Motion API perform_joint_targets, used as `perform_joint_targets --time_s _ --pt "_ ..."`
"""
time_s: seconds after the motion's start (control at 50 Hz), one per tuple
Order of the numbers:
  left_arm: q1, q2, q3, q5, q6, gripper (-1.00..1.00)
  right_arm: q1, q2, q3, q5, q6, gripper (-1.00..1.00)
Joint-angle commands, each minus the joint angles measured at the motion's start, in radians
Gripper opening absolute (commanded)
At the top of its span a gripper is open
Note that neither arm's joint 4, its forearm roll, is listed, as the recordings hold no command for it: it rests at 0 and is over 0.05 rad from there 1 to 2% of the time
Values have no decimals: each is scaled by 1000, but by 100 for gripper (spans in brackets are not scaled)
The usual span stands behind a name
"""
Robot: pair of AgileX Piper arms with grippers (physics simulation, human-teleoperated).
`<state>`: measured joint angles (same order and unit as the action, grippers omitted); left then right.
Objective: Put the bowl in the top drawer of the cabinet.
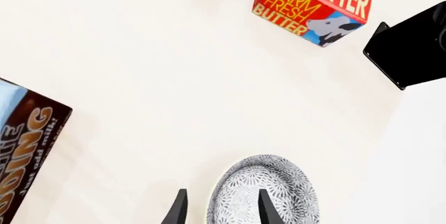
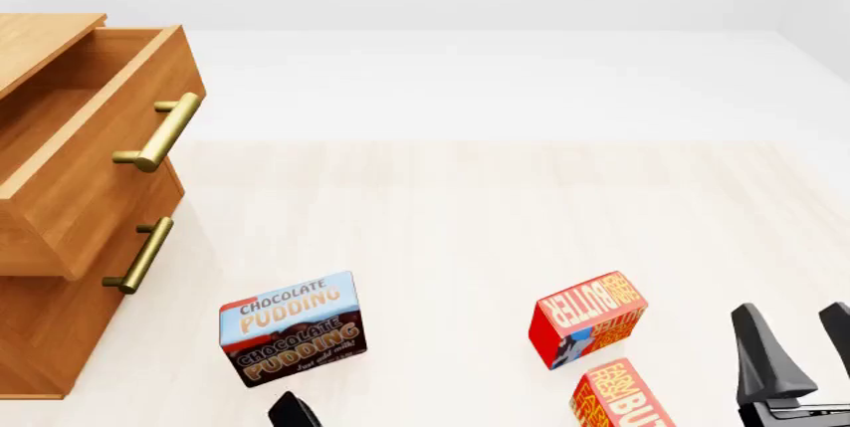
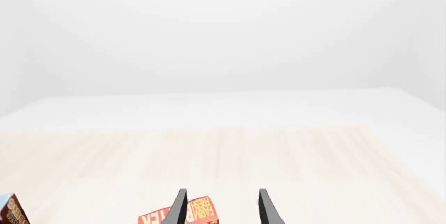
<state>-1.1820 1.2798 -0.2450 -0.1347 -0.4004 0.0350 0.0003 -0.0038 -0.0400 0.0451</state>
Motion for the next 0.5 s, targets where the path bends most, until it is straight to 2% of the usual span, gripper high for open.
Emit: perform_joint_targets --time_s 0.02,0.5 --pt "-13 20 4 -20 -16 100 -1 0 0 3 1 100" --pt "-31 57 13 -66 -40 100 -5 0 0 10 0 100"
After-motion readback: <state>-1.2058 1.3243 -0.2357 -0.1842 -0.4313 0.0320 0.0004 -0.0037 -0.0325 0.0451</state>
